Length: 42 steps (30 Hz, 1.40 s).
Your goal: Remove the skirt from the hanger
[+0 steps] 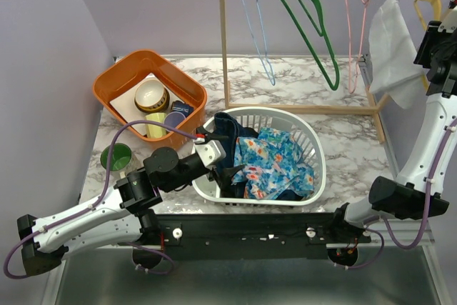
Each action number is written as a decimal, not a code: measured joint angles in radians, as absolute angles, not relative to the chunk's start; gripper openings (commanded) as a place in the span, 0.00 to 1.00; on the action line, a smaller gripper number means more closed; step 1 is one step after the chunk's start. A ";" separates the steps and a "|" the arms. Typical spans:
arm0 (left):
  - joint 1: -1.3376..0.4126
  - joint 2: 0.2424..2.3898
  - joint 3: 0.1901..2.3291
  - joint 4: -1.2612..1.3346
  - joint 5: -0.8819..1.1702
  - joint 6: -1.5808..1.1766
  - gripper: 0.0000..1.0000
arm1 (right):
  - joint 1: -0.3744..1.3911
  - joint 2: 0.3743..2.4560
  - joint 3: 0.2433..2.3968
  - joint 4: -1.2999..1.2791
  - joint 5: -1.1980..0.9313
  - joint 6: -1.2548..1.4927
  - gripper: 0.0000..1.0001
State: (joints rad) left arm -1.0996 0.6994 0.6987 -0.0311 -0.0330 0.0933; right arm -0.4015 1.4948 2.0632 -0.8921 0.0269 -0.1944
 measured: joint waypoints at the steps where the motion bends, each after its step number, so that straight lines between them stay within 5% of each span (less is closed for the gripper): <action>1: -1.100 0.699 0.699 -0.031 -0.033 0.093 0.99 | -0.402 1.491 2.063 -0.892 0.020 -0.190 0.40; 15: -1.100 0.699 0.699 -0.032 -0.027 0.093 0.99 | -0.402 1.491 2.068 -0.894 -0.010 -0.157 0.16; 18: -1.100 0.699 0.699 -0.032 -0.025 0.093 0.99 | -0.402 1.494 2.080 -0.894 -0.016 -0.158 0.01; 42: -1.100 0.669 0.707 -0.042 -0.036 0.085 0.99 | -0.402 1.444 2.222 -0.920 -0.152 -0.119 0.01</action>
State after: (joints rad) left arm -1.0996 0.6689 0.7071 -0.0418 -0.0357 0.0849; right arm -0.4015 1.4445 2.2219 -0.9203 -0.1524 -0.1192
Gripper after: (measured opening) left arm 0.988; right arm 0.032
